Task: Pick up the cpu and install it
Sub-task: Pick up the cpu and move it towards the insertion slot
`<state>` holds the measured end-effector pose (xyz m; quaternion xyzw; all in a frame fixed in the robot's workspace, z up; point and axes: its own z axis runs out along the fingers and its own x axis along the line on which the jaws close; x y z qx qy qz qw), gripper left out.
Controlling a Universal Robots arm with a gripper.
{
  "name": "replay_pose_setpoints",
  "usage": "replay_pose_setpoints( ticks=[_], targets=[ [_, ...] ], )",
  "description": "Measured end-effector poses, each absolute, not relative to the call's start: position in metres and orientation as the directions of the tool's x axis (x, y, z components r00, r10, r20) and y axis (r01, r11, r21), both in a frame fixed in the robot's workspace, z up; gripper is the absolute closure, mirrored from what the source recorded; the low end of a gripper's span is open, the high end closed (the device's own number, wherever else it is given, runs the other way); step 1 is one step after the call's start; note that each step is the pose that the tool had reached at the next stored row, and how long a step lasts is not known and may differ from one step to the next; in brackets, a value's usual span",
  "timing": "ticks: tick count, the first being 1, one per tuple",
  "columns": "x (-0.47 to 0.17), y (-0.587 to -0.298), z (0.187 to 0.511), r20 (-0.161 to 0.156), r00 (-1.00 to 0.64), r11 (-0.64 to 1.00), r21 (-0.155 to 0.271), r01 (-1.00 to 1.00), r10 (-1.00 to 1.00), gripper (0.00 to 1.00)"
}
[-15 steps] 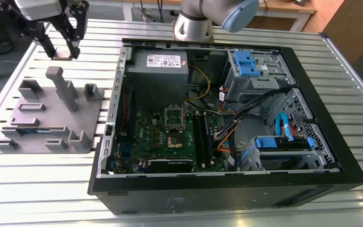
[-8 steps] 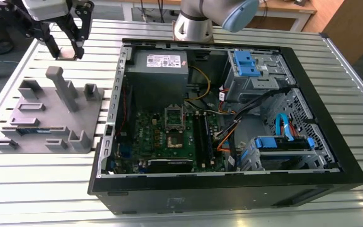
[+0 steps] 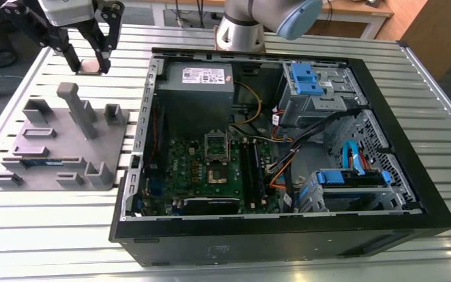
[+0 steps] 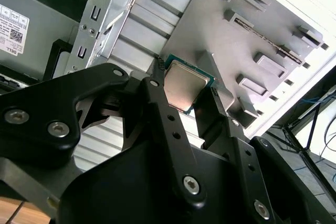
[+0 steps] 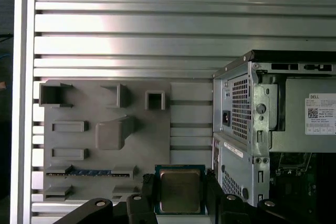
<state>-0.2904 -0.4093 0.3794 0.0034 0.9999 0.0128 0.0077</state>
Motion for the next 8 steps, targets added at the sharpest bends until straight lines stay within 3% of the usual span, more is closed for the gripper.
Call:
replay_pose_setpoints(
  ticks=[8],
  targets=[
    [-0.2814,-0.4092,0.3794,-0.015,-1.000,1.000,0.026,0.007,0.007,0.53]
  ],
)
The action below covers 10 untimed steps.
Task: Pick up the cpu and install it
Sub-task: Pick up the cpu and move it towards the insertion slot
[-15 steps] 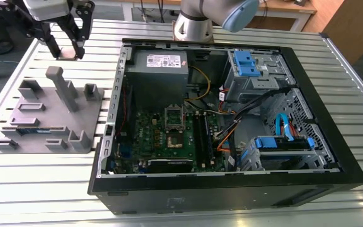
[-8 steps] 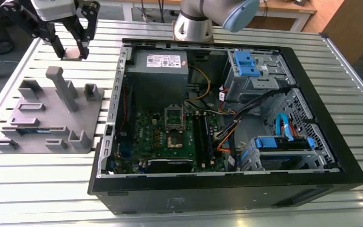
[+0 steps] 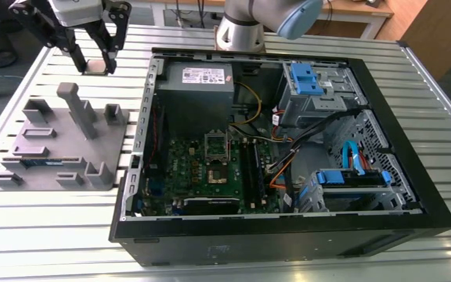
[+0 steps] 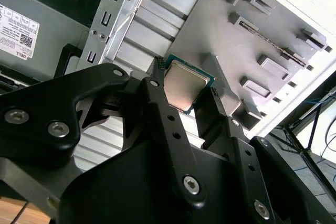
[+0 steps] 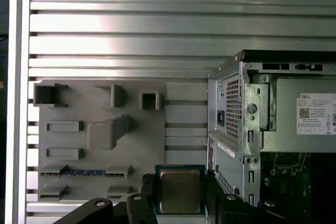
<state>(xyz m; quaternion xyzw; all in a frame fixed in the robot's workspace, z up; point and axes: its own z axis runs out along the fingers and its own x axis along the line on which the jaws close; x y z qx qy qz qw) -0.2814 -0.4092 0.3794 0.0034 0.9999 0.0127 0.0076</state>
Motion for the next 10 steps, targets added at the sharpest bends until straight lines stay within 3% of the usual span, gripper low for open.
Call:
replay_pose_setpoints(
  ticks=[10],
  targets=[
    [-0.270,-0.409,0.379,-0.015,-1.000,1.000,0.026,0.007,0.007,0.53]
  ],
)
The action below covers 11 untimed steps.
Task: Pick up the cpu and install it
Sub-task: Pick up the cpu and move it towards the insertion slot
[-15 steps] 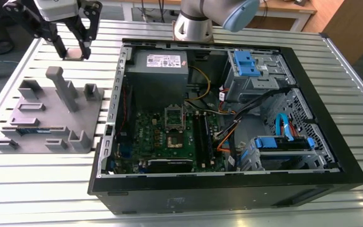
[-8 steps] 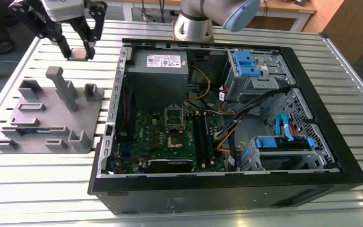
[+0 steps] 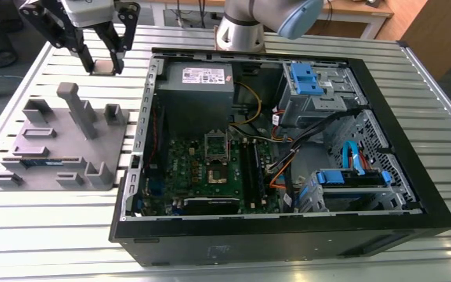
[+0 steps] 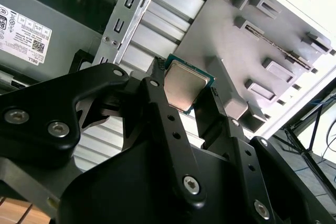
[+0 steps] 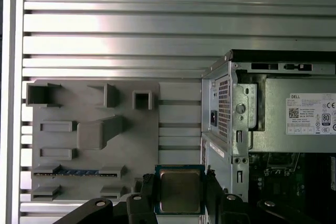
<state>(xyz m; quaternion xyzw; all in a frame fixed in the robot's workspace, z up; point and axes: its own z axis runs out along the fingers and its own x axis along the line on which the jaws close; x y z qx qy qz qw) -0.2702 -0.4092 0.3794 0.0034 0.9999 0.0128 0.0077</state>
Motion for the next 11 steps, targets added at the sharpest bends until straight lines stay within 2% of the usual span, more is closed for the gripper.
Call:
replay_pose_setpoints(
  ticks=[11],
  targets=[
    [-0.258,-0.409,0.379,-0.015,-1.000,1.000,0.026,0.007,0.007,0.53]
  ],
)
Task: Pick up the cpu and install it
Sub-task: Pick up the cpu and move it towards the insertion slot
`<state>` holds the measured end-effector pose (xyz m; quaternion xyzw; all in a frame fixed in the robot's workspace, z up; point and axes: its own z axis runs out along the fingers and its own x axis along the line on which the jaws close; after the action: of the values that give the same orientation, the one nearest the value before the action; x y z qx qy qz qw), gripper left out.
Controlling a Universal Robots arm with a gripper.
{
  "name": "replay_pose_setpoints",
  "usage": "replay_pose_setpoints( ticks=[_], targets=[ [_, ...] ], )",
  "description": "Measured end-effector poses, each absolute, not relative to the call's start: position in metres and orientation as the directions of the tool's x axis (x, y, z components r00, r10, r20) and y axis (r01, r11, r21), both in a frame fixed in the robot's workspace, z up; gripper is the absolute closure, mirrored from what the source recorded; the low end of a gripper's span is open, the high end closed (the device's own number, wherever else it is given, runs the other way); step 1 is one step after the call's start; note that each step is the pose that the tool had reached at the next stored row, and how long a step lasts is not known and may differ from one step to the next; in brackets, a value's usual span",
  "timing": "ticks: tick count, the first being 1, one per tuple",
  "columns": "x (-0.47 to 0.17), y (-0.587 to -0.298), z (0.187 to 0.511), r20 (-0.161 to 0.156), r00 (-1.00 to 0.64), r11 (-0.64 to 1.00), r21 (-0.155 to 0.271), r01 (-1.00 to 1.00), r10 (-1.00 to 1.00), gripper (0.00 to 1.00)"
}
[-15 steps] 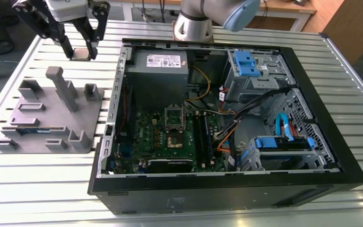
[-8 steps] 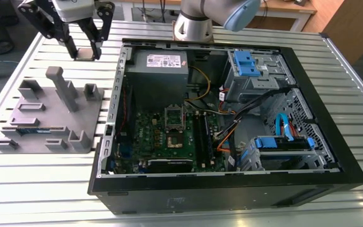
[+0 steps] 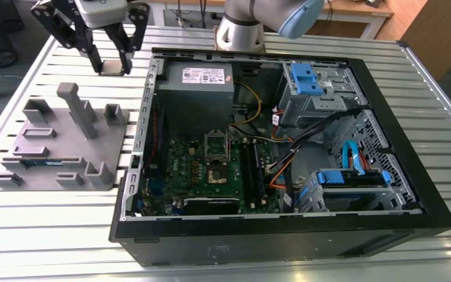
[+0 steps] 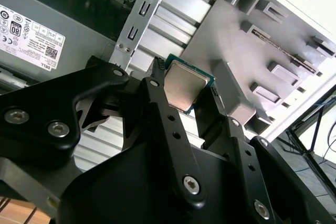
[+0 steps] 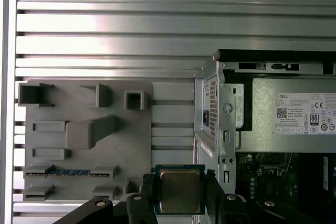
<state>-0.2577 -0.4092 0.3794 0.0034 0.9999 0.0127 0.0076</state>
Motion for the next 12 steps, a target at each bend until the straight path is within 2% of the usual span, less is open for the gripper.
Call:
replay_pose_setpoints(
  ticks=[12],
  targets=[
    [-0.241,-0.409,0.379,-0.015,-1.000,1.000,0.026,0.007,0.007,0.53]
  ],
)
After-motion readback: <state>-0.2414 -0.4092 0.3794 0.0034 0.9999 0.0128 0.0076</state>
